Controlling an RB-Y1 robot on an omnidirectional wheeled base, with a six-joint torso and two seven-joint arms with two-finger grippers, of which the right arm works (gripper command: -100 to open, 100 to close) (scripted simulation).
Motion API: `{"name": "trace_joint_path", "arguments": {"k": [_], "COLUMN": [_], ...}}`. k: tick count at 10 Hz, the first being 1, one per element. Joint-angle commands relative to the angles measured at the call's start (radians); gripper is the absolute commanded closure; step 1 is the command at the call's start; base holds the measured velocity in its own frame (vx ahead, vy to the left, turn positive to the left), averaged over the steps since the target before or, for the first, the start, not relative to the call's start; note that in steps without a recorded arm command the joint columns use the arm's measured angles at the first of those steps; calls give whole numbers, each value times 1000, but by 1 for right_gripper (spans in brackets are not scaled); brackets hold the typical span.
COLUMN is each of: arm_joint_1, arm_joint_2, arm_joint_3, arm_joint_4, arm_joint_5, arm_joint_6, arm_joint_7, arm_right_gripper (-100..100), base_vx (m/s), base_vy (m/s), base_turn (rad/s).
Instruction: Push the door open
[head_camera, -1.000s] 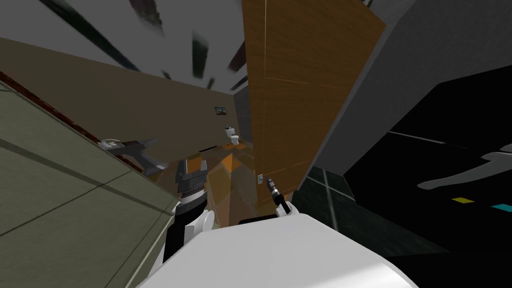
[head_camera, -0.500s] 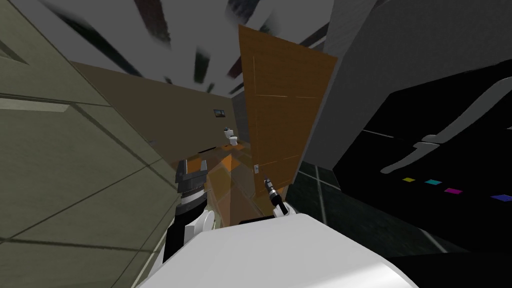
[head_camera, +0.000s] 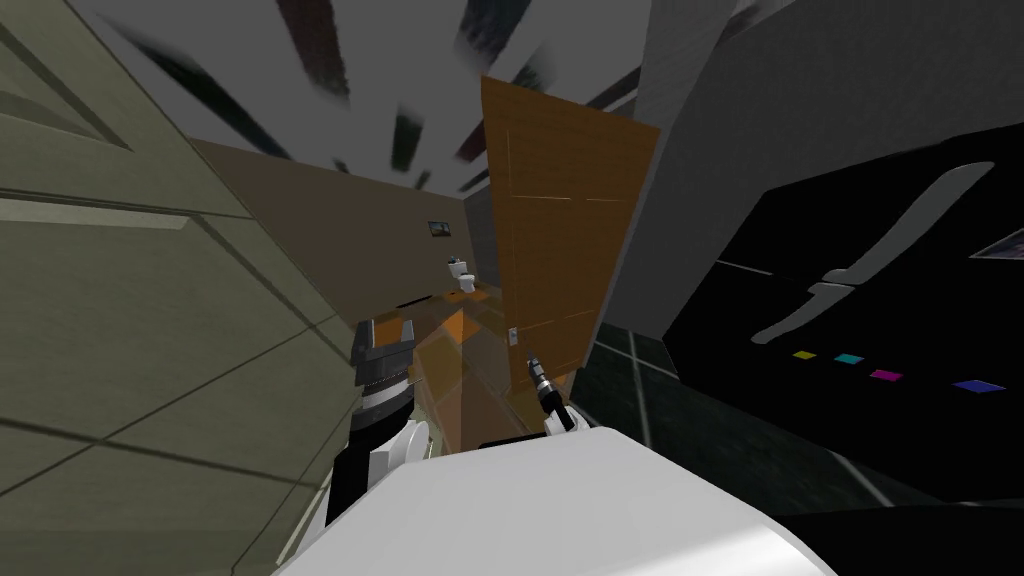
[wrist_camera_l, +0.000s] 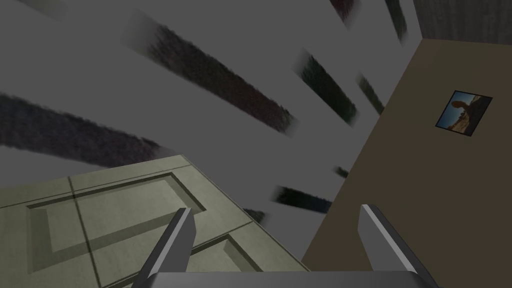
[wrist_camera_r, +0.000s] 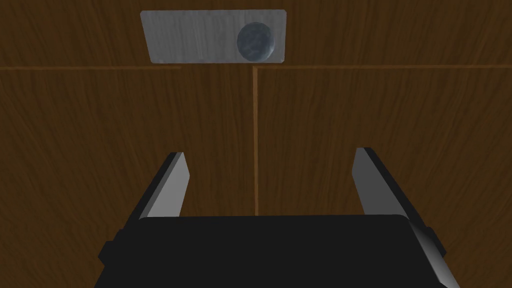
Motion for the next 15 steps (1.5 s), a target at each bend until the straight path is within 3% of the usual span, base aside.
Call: {"name": "trace_joint_path", "arguments": {"k": [1, 5, 7, 9, 10, 11, 15], "arm_joint_1": [-10, -11, -12, -12, -7, -7, -7], "arm_joint_2": [-12, -19, -5, 22, 15, 15, 15], "arm_joint_3": [-4, -11, -16, -19, -18, -18, -18], "arm_joint_4": [17, 22, 25, 27, 21, 21, 21], "arm_joint_5": [-2, -5, -6, -7, -6, -6, -6], "arm_joint_6": [-10, -20, -26, -31, -28, -28, -28], "arm_joint_7": [-1, 3, 5, 7, 8, 8, 8], "arm_right_gripper": [-100, -100, -100, -100, -100, 100, 100], "base_vx": [167, 202, 219, 199, 69, -14, -15], "base_vy": [1, 79, 44, 62, 14, 0, -3], "base_turn": [12, 24, 24, 14, -12, 11, 2]}}
